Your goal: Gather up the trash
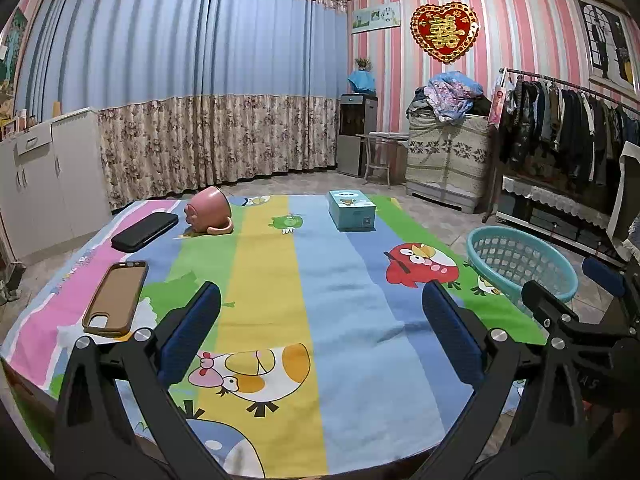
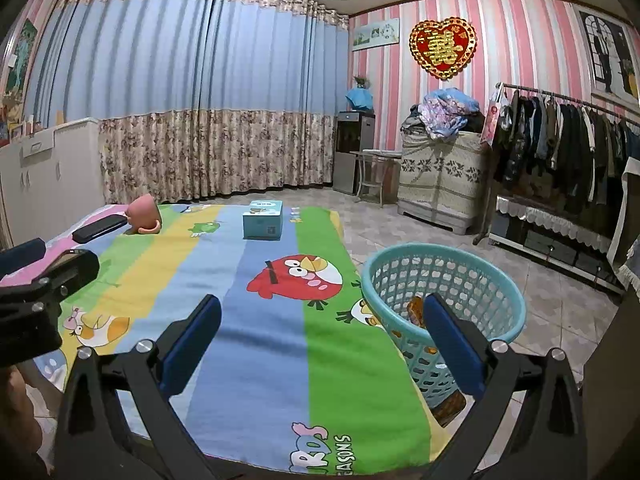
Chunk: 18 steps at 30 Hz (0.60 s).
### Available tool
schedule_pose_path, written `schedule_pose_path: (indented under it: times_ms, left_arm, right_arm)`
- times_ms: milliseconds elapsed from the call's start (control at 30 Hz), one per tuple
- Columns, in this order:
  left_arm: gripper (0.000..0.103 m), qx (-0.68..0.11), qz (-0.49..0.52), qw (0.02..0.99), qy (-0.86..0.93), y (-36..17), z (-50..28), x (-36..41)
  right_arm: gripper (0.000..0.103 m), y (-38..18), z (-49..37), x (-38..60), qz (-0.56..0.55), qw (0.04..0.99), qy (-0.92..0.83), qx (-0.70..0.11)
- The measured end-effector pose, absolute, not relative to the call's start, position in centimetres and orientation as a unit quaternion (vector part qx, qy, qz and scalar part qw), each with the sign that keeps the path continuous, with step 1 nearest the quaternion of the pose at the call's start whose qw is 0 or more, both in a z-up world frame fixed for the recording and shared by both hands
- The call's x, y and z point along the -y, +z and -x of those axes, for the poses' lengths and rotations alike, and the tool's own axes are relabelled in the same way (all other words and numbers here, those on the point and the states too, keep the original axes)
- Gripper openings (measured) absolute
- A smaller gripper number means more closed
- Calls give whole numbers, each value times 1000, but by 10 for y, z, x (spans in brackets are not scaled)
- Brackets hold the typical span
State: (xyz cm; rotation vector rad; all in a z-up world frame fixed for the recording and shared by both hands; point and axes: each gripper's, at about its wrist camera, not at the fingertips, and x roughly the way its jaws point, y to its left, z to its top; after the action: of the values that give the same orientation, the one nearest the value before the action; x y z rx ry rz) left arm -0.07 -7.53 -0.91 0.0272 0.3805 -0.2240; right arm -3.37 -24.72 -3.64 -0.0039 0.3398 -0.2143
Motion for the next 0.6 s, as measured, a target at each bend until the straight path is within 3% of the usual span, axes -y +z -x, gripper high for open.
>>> schedule_pose_path:
  times_ms: [600]
  left_arm:
    - [97,-173,-25,979,-103,-9,5,76]
  right_arm:
    - [99,-35,35,250,-3,980,-107,-167]
